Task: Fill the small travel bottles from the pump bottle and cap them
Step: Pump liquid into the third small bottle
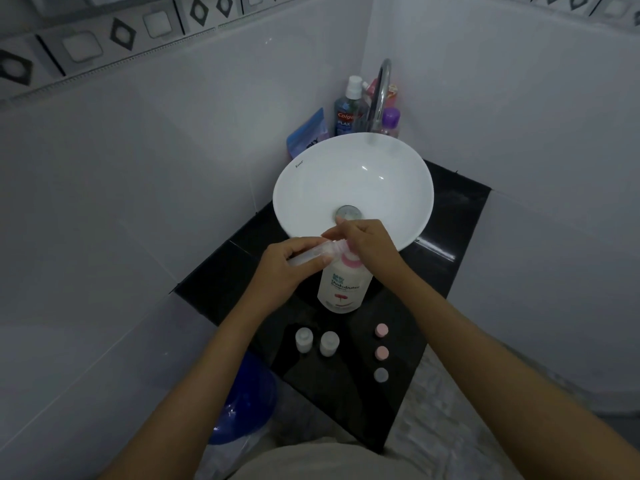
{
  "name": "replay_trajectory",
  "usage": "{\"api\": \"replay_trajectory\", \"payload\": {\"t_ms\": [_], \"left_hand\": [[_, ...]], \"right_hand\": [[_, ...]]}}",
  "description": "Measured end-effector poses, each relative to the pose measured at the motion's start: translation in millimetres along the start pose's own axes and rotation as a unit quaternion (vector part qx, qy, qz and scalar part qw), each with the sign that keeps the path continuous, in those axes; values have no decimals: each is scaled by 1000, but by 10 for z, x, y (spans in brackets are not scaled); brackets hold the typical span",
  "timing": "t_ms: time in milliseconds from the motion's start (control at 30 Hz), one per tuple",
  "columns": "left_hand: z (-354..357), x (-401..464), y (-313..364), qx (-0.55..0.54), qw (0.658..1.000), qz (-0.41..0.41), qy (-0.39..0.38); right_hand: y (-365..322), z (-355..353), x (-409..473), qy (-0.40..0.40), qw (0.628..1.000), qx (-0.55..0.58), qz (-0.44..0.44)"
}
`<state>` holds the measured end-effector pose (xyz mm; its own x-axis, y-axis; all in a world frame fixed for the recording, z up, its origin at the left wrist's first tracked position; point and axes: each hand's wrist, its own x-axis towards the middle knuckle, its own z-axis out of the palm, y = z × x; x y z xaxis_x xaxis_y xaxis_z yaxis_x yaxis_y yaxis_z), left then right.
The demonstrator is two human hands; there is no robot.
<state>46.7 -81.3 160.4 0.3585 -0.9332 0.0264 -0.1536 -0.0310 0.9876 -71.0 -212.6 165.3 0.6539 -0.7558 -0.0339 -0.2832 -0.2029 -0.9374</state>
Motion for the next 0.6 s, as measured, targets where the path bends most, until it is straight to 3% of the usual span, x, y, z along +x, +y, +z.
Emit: {"api": "replay_trajectory", "payload": {"t_ms": [233, 433, 600], "left_hand": [[5, 4, 44, -11, 1000, 6, 3], [19, -17, -10, 8, 1000, -23, -3], [3, -21, 75, -16, 1000, -2, 0]], "right_hand": [[57, 49, 7, 44, 999, 21, -11], [144, 111, -35, 37, 999, 11, -2], [7, 15, 10, 26, 999, -13, -21]]}}
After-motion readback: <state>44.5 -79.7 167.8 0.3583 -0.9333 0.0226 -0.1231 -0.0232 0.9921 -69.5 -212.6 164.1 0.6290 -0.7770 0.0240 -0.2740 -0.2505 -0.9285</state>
